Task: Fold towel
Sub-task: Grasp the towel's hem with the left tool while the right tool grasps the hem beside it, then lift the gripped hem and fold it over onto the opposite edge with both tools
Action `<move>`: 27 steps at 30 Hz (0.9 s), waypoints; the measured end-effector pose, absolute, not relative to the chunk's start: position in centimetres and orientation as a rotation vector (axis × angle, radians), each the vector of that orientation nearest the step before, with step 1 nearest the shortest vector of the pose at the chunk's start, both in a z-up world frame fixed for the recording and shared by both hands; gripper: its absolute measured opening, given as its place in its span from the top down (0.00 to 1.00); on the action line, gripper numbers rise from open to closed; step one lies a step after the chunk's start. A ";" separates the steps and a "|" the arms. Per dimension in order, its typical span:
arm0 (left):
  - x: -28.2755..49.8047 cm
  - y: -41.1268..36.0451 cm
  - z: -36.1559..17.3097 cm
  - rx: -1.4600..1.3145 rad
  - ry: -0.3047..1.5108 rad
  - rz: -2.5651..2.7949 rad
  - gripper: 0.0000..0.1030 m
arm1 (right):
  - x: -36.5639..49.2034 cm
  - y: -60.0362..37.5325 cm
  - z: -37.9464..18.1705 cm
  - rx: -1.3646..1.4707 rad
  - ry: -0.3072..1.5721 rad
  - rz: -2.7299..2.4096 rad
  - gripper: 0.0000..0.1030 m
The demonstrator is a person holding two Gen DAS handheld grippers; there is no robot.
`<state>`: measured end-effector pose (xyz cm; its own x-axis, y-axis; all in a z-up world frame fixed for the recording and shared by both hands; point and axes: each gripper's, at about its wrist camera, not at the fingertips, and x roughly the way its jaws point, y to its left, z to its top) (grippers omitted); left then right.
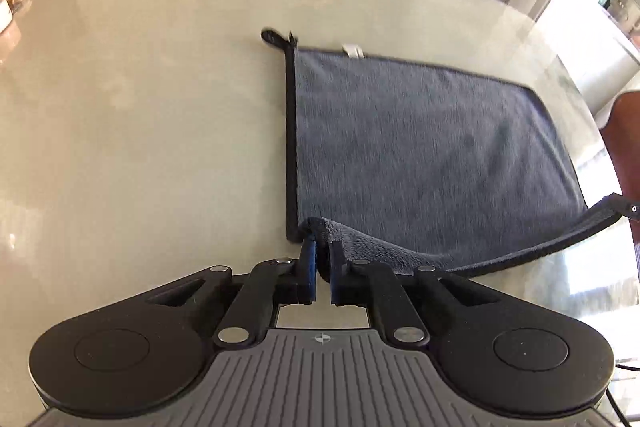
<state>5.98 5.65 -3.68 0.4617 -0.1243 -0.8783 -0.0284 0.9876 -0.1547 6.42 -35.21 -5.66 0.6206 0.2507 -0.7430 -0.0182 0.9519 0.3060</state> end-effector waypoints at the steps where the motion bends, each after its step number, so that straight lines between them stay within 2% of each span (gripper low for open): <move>1: 6.4 5.7 -3.5 -0.155 1.081 -0.057 0.95 | 7.0 -35.2 -5.5 0.287 0.885 0.157 0.88; 13: 14.3 5.5 -2.7 -0.106 1.014 -0.035 0.95 | 15.4 -35.4 -5.6 0.299 0.866 0.146 0.88; 27: 21.5 5.7 -4.9 -0.075 1.052 -0.001 0.92 | 23.6 -34.4 -8.1 0.268 0.889 0.104 0.88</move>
